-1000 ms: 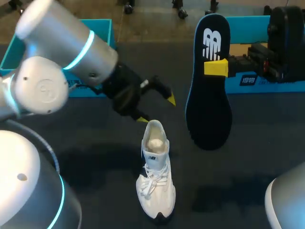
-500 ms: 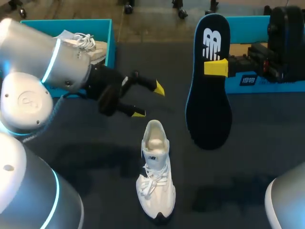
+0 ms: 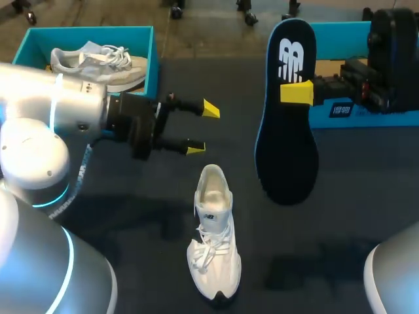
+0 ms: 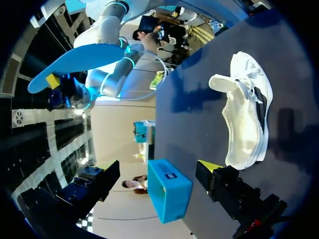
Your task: Take the shoe out of the shoebox, open the shoe tongue, remove and reinsert the insole, then place the shoe into the shoebox
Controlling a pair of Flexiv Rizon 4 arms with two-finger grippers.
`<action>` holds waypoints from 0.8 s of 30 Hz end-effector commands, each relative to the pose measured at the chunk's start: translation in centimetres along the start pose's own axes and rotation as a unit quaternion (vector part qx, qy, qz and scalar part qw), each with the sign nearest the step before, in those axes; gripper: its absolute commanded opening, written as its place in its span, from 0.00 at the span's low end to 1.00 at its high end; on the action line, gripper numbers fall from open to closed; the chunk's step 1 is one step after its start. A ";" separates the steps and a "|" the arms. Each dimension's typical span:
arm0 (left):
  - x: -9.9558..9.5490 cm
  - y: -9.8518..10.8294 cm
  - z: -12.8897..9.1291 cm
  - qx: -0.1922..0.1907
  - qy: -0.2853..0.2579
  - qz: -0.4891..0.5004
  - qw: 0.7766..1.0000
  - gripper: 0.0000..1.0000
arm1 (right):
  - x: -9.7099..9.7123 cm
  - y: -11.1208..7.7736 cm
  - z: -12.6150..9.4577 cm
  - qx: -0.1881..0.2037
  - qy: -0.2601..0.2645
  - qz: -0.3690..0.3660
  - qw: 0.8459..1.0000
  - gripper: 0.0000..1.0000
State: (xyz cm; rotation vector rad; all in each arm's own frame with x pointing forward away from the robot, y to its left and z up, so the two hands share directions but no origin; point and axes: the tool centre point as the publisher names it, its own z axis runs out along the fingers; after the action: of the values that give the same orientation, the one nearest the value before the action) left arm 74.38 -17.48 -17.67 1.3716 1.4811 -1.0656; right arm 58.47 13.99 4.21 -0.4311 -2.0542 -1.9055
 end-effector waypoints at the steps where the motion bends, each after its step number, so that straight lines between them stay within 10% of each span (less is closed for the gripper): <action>1: 0.1 0.3 0.1 -0.001 -0.038 0.000 0.999 1.00 | -0.3 0.3 0.4 0.002 0.001 0.001 1.000 0.00; 24: -1.3 2.0 -0.6 0.026 -0.100 -0.014 0.995 1.00 | -11.1 0.7 -0.4 -0.032 0.110 0.113 0.987 0.00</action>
State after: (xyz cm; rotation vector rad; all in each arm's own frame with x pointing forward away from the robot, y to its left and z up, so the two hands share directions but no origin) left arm 75.82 -16.86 -16.30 1.2319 1.3410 -1.2213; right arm 66.38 12.63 1.42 -0.5260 -1.7844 -1.8169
